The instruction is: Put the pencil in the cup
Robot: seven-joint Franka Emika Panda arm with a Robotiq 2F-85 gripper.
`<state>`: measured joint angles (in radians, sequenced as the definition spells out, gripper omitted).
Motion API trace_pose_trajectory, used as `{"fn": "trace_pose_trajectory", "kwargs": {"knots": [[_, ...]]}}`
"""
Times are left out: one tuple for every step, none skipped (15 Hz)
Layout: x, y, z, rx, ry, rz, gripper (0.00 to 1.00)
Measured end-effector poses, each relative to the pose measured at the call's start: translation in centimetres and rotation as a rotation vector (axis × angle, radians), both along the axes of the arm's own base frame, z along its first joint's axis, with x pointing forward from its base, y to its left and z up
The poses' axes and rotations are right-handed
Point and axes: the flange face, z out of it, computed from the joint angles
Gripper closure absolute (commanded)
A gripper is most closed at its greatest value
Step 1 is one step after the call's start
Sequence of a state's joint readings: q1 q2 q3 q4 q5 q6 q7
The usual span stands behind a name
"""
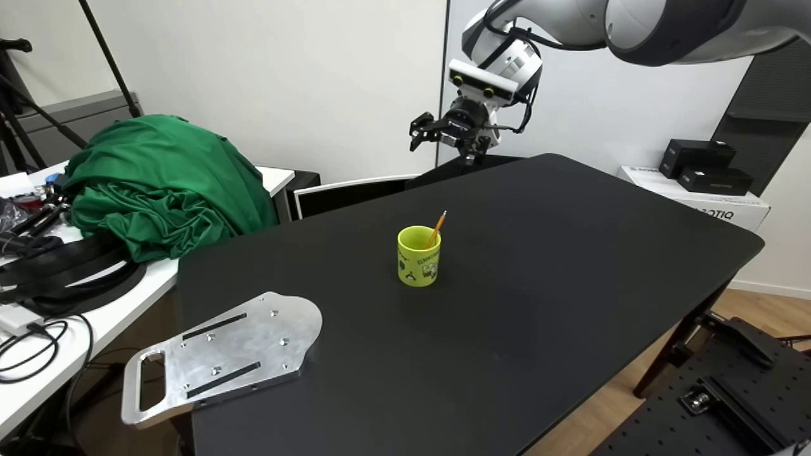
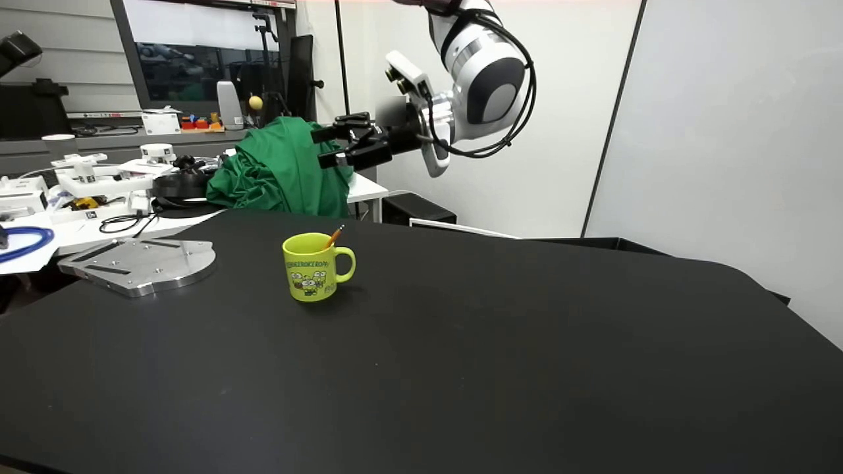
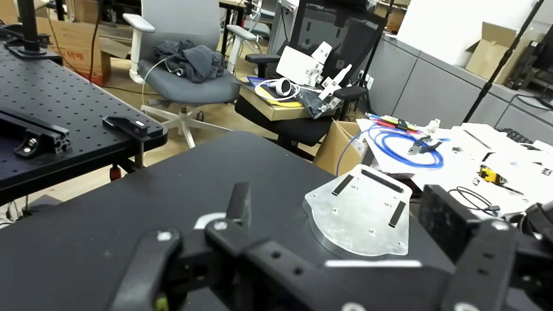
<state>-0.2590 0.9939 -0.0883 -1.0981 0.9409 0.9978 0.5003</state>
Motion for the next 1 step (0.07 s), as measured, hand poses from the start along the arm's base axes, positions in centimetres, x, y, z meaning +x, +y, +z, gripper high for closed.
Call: {"fn": "trace_pose_trajectory", "kwargs": {"knots": [[-0.09,0.01,-0.15,0.003,0.0,0.001,0.0]]}}
